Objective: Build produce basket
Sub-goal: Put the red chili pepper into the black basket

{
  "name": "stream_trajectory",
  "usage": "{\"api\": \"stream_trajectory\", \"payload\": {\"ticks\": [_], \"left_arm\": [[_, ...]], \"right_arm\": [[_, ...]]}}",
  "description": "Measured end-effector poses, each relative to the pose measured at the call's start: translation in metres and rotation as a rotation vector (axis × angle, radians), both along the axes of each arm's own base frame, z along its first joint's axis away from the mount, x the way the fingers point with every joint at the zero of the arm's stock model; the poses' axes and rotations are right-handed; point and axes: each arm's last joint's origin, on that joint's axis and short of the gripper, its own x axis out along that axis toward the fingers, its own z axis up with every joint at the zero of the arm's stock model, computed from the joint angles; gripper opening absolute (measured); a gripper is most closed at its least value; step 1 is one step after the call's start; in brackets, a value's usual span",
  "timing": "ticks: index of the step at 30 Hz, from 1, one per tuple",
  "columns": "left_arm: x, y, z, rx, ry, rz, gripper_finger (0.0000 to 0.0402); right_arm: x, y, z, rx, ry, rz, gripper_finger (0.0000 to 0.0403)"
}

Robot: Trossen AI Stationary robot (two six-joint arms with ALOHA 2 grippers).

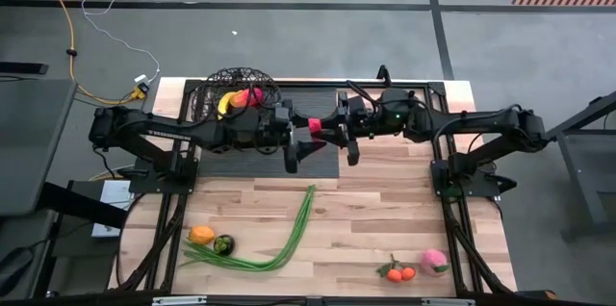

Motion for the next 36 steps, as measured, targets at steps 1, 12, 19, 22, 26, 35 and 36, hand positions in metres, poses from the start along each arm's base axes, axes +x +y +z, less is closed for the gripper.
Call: {"api": "stream_trajectory", "payload": {"ticks": [1, 12, 19, 22, 26, 35, 36], "left_arm": [[0.0, 0.0, 0.0, 0.007, 0.001, 0.0, 0.031], [0.0, -0.001, 0.0, 0.033, 0.008, -0.02, 0.0098], [0.0, -0.001, 0.0, 0.05, 0.011, -0.018, 0.0029], [0.0, -0.001, 0.0, 0.049, 0.012, -0.018, 0.0059], [0.0, -0.001, 0.0, 0.049, 0.012, -0.018, 0.0069], [-0.001, 0.0, -0.001, 0.068, 0.031, -0.008, 0.003], [-0.003, 0.001, -0.001, 0.074, 0.044, -0.004, 0.0031]], "right_arm": [[0.0, 0.0, 0.0, -0.001, -0.005, 0.0, 0.0085], [0.0, 0.0, 0.002, -0.002, -0.021, -0.004, 0.0085], [0.0, -0.001, 0.002, -0.002, -0.02, -0.008, 0.0085], [0.0, 0.0, 0.002, -0.001, -0.02, -0.006, 0.0086], [0.0, -0.001, 0.002, 0.005, -0.018, -0.018, 0.0105], [-0.018, 0.0, 0.01, 0.012, 0.032, -0.032, 0.0219], [-0.023, 0.0, 0.013, 0.012, 0.037, -0.034, 0.0229]]}}
